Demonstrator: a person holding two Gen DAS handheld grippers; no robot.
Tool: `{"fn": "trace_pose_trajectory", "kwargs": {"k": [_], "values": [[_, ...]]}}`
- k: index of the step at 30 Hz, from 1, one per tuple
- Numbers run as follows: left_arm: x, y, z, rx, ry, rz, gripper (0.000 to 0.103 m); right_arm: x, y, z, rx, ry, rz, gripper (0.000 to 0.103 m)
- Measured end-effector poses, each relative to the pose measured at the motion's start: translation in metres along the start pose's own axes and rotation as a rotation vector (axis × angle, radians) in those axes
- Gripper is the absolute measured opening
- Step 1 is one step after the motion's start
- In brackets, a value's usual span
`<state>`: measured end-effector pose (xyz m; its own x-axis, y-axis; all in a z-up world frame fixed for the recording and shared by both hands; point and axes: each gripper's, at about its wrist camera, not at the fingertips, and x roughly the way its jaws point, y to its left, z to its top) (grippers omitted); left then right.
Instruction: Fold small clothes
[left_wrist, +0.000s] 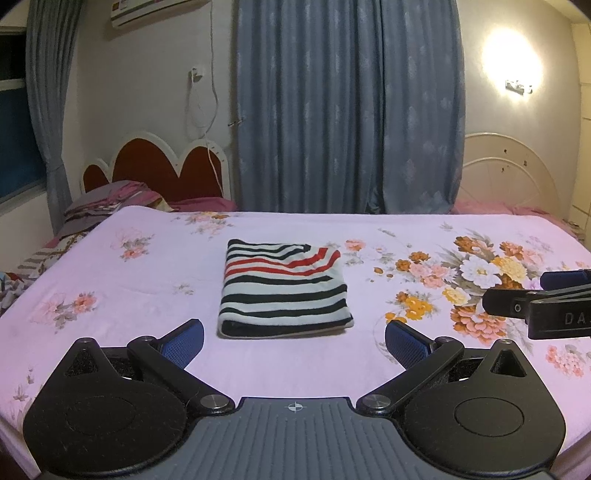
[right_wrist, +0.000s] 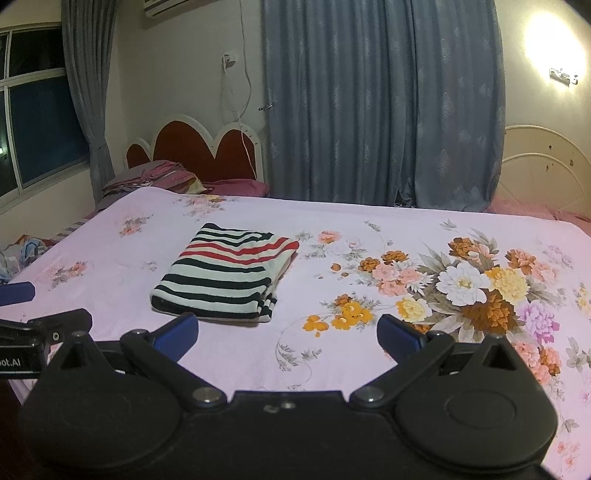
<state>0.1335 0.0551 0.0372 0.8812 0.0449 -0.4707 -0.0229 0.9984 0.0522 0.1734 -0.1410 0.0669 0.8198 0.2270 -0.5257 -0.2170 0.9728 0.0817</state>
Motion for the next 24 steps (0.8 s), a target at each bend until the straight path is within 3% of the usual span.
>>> {"fn": "trace_pose_trajectory", "kwargs": {"k": [24], "values": [[-0.0021,-0.006,-0.0006,0.002,-0.01,0.003,0.103,-0.0013,-0.0001,-0.0005,-0.001,0.0,0.002,0.102]]}}
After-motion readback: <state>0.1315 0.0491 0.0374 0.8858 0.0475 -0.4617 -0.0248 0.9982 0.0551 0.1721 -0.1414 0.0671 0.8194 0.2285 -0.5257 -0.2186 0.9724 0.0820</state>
